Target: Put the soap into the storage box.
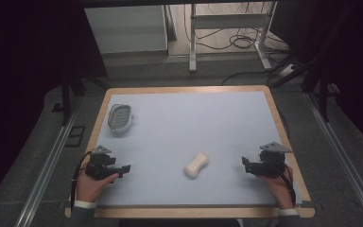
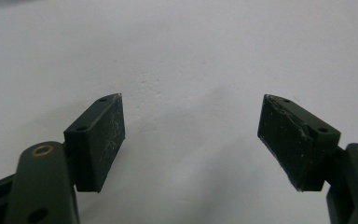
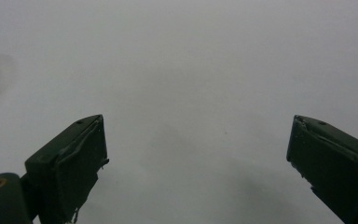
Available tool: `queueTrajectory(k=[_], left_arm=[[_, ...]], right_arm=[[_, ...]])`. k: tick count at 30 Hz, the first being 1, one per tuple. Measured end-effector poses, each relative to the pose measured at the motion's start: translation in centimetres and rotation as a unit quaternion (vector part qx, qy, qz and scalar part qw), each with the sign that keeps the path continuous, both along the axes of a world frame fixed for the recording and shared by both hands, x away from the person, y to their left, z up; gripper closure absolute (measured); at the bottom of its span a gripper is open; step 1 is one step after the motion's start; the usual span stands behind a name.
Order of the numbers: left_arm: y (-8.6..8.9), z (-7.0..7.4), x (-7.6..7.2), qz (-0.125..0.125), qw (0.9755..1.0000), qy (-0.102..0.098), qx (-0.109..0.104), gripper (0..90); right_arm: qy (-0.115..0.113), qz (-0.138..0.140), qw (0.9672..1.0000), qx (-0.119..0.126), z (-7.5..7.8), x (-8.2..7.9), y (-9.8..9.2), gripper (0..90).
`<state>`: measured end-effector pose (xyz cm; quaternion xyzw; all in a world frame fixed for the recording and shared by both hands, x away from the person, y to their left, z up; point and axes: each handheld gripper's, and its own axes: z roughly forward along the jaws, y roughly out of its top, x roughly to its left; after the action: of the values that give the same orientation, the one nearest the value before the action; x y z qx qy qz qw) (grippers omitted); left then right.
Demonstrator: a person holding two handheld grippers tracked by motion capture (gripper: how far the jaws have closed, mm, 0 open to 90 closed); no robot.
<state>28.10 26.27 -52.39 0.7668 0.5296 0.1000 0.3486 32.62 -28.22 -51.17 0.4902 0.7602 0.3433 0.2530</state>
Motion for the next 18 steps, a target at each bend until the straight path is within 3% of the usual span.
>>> queueTrajectory(k=[5, 18], left_arm=[[0.12, 0.25, -0.27, 0.002, 1.0, -0.005, -0.001, 23.7], [-0.08, 0.57, -0.46, -0.005, 0.9999, -0.009, 0.002, 24.4]], right_arm=[[-0.01, -0.007, 0.9999, -0.006, 0.35, -0.08, -0.19, 5.5], [-0.008, -0.005, 0.9999, -0.004, 0.22, -0.12, -0.34, 5.8]])
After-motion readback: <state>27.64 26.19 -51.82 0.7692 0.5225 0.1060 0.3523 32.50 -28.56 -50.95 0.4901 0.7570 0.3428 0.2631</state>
